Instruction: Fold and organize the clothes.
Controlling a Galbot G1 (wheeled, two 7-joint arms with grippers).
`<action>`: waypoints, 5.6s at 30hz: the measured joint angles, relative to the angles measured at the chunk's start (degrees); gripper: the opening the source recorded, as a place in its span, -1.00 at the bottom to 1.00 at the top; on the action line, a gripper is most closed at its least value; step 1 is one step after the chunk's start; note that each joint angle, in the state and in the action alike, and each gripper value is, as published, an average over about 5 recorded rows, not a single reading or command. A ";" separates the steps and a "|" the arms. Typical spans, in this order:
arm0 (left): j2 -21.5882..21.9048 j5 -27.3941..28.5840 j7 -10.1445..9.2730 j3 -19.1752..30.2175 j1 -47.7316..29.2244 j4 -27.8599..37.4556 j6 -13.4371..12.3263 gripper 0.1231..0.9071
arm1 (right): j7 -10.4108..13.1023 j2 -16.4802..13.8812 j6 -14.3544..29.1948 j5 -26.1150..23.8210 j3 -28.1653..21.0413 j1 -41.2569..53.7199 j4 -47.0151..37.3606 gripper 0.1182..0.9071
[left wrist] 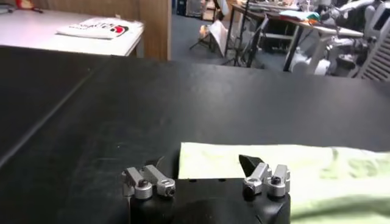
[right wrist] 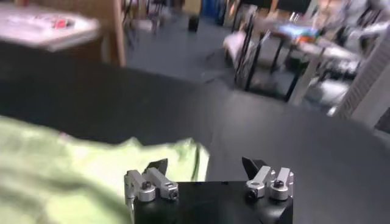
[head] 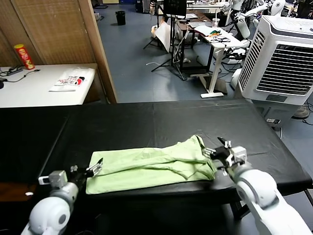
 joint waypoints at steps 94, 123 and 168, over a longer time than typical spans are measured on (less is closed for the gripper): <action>-1.55 27.90 8.75 -9.46 5.71 5.42 -11.72 -0.94 | 0.90 5.49 5.91 -3.54 4.55 -15.76 13.11 0.72; -18.51 17.61 0.02 19.44 -3.15 -5.05 -3.85 -0.94 | 1.50 8.16 6.29 -10.59 10.01 -24.08 16.05 0.72; -20.11 11.45 7.53 0.47 1.32 -0.28 -9.38 0.72 | -2.15 12.98 8.33 -26.00 -9.39 -10.22 2.57 0.72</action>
